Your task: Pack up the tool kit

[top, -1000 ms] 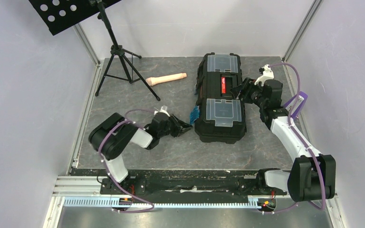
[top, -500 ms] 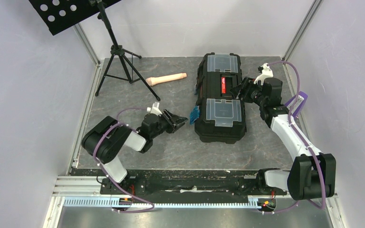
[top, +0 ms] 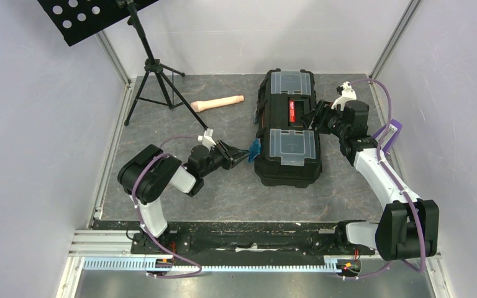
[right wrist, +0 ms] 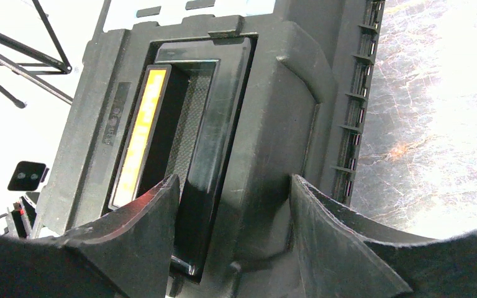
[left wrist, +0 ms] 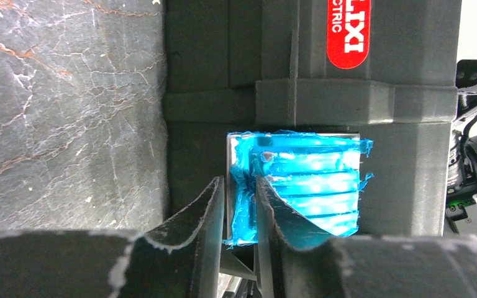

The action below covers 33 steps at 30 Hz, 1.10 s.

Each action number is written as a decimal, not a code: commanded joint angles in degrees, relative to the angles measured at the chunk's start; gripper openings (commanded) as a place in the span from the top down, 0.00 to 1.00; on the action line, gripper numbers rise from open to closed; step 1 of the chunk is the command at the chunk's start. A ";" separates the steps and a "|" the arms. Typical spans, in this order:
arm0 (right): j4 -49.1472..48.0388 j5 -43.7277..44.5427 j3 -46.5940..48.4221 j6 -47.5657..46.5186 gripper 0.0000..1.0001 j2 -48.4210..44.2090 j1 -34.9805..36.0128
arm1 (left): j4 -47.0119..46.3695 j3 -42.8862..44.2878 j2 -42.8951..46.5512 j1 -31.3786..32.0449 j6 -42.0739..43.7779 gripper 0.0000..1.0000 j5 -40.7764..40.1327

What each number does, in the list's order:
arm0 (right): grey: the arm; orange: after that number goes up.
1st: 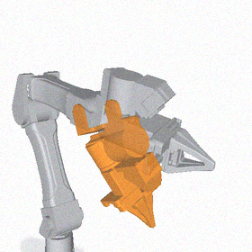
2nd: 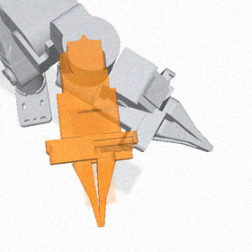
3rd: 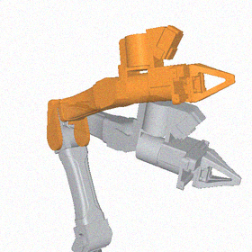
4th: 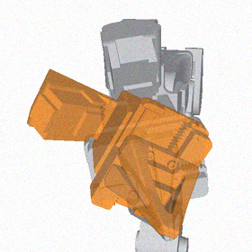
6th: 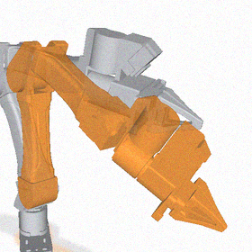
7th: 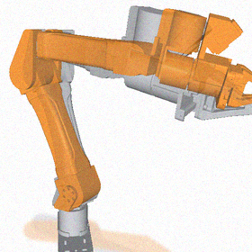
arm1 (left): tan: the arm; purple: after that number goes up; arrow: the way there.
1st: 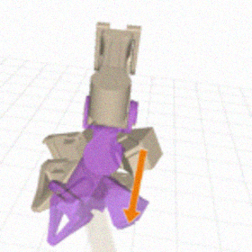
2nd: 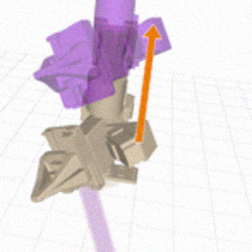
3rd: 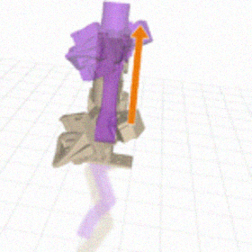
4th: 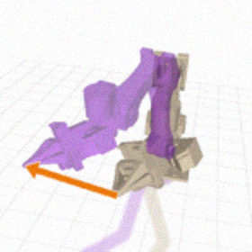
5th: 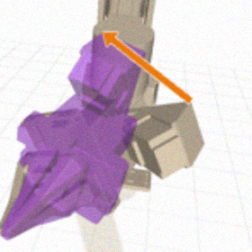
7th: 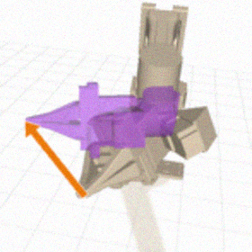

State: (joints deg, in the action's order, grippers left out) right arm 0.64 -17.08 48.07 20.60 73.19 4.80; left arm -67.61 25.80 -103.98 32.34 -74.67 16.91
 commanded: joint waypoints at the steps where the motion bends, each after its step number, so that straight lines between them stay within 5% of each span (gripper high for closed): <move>1: 24.28 -6.36 -7.45 -6.23 0.98 9.50 4.85 | 1.11 1.92 -3.62 2.37 -1.18 0.74 2.38; 11: 24.64 -6.13 -9.16 -6.45 1.00 12.07 7.97 | 10.41 8.97 -6.81 6.51 1.42 0.88 2.66; 24: 21.18 -6.68 -11.29 -3.82 1.00 14.28 12.49 | 22.84 18.62 -7.79 13.29 6.01 0.89 0.80; 33: 19.64 -4.76 -11.53 -1.72 1.00 13.14 12.77 | 38.36 20.54 -0.42 15.55 11.91 0.85 -12.55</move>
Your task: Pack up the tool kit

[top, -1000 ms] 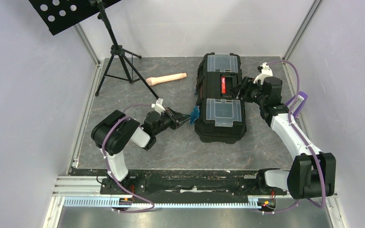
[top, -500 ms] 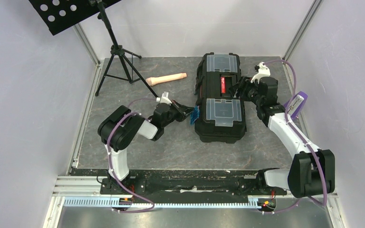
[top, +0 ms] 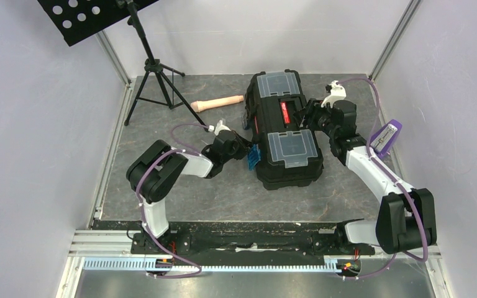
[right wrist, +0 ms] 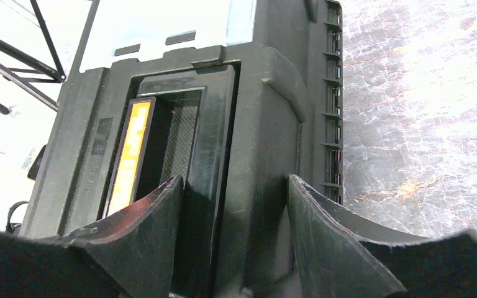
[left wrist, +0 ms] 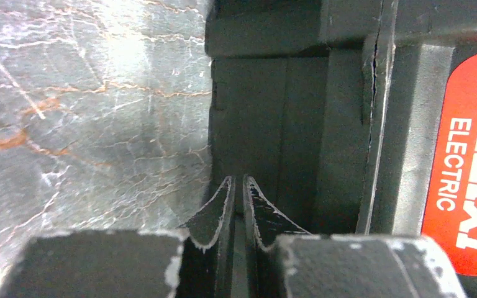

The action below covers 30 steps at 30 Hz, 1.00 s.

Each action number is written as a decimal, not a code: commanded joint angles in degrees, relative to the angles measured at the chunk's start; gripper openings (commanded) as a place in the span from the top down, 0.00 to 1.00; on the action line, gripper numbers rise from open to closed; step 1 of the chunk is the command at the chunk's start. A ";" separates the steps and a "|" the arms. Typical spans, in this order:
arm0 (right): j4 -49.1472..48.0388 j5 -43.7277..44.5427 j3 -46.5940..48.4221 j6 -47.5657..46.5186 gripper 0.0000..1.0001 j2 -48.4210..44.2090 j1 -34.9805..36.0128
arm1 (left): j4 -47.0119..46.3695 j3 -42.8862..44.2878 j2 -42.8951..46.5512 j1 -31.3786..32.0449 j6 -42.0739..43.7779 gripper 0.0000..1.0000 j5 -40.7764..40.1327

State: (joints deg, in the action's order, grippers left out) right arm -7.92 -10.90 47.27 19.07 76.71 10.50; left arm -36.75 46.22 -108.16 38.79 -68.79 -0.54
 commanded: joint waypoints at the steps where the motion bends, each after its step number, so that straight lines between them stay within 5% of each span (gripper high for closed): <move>1: 28.26 -10.46 -10.56 -0.20 1.00 9.48 7.08 | 8.66 -0.44 4.94 7.98 6.17 0.84 3.60; 7: 28.58 -8.29 -9.20 -1.04 1.00 9.79 6.91 | 12.32 -5.95 15.05 -1.65 9.45 0.66 2.44; 14: 28.85 -7.90 -7.48 -2.12 1.00 10.30 6.90 | 26.63 -7.34 31.10 -2.84 21.06 0.51 0.87; 18: 29.01 -8.00 -6.92 -2.65 1.00 10.25 6.93 | 27.32 -9.33 34.74 -2.82 23.17 0.56 9.41; 24: 29.06 -8.49 -6.41 -3.16 1.00 10.35 6.90 | 22.86 -11.75 32.08 -2.75 20.26 0.80 17.49; 30: 29.54 -8.61 -6.05 -3.62 1.00 9.95 6.86 | 20.16 -11.37 28.01 -2.66 19.31 0.86 20.08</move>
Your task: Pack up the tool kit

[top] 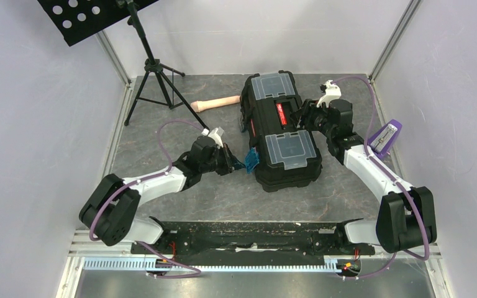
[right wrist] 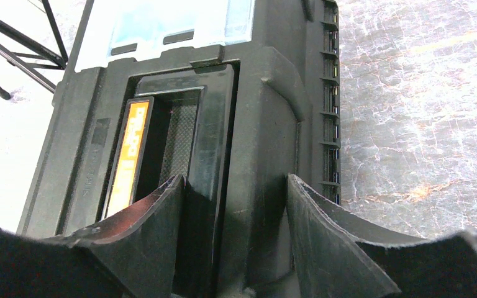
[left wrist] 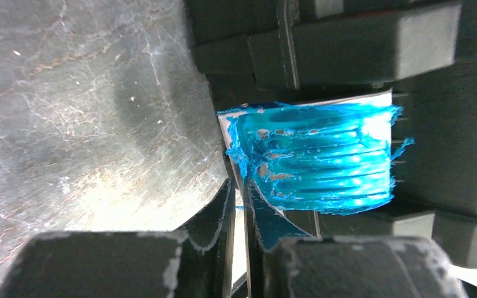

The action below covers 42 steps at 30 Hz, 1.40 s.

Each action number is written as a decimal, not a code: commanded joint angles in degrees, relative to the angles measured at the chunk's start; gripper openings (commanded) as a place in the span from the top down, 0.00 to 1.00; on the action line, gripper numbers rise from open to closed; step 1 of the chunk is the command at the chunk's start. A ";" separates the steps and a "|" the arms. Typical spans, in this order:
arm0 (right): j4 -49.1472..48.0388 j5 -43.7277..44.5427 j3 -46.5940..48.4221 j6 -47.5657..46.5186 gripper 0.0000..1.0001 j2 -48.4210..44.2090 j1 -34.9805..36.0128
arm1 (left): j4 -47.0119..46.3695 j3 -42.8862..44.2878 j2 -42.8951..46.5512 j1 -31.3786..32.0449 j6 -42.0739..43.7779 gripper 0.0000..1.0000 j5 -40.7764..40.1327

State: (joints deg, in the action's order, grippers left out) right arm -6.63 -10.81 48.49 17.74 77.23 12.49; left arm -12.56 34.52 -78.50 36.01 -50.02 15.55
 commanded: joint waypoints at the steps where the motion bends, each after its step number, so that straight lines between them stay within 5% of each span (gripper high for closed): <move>1: 28.17 -8.80 -7.27 -2.27 1.00 9.50 4.84 | -4.32 0.50 -2.11 0.11 0.54 0.86 4.17; 16: 28.76 -9.30 -6.82 -2.84 1.00 10.11 4.96 | -3.13 1.94 -2.61 0.30 1.38 0.87 4.58; 34: 26.86 -13.43 -13.86 -2.38 1.00 13.10 6.35 | -2.82 10.05 -18.87 5.35 3.07 0.89 7.37; 42: 27.87 -9.95 -10.55 -2.80 1.00 10.71 5.67 | 2.08 7.98 -9.88 3.11 4.14 0.86 -0.98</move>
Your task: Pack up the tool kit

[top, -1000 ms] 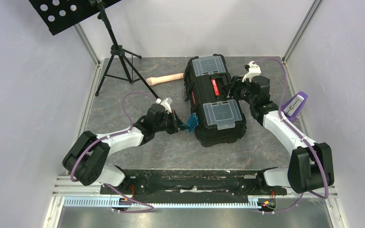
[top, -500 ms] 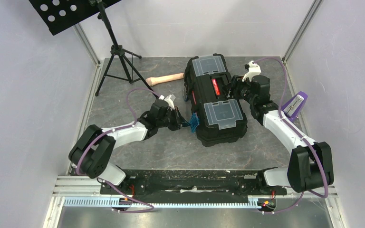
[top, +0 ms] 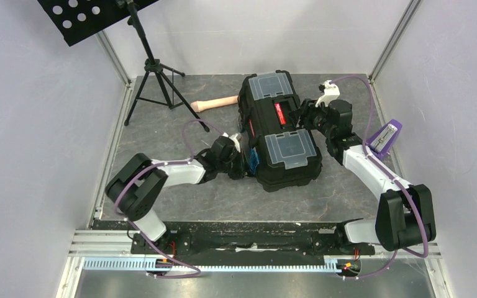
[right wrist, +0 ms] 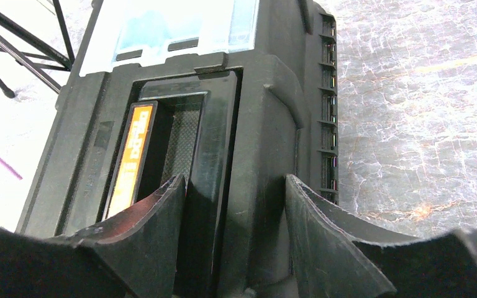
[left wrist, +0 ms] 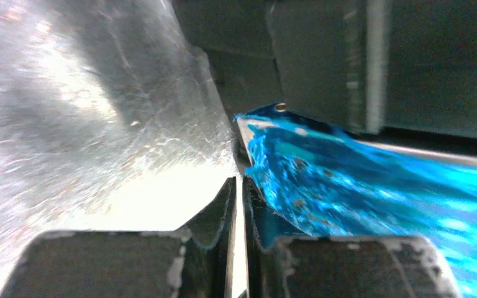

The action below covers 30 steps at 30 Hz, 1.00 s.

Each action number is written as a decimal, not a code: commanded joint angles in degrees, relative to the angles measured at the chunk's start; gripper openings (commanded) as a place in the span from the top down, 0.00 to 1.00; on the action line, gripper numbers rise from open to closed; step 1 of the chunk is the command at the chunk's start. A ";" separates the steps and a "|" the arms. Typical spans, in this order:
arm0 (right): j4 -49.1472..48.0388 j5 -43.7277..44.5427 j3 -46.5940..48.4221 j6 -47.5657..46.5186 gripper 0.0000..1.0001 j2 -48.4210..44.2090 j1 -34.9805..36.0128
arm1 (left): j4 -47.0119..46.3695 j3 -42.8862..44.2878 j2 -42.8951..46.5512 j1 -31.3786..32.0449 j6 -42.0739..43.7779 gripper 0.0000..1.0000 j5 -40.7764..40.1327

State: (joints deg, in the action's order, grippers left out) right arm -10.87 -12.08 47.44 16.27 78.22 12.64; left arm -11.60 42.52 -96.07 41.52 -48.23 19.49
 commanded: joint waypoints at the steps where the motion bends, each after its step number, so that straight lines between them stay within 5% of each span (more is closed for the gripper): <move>1: 32.87 -7.62 -8.04 -1.86 1.00 9.51 5.26 | 1.61 -1.02 9.36 -3.68 1.95 0.86 -5.45; 4: 36.15 -3.72 -2.83 -4.62 0.95 8.59 4.49 | 1.13 -4.78 14.56 -7.98 0.65 0.77 -6.99; 9: 39.41 2.61 5.08 -7.76 0.70 6.27 4.10 | -0.20 -3.30 20.59 -9.70 0.84 0.48 -7.96; 12: 40.40 5.15 8.90 -9.02 0.58 5.06 4.14 | -5.99 -1.12 20.89 -9.70 -0.35 0.40 -7.09; 23: 38.32 4.36 11.46 -11.14 0.26 0.94 4.10 | -26.59 7.01 9.29 -8.22 -4.00 0.34 0.15; 30: 37.99 7.87 11.56 -12.79 0.07 -4.33 4.14 | -27.43 5.91 7.20 -1.62 -4.24 0.34 1.17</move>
State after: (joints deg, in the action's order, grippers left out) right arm 14.44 -4.32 61.10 7.73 76.84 15.77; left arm -33.69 48.07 -88.77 35.48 -50.81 17.54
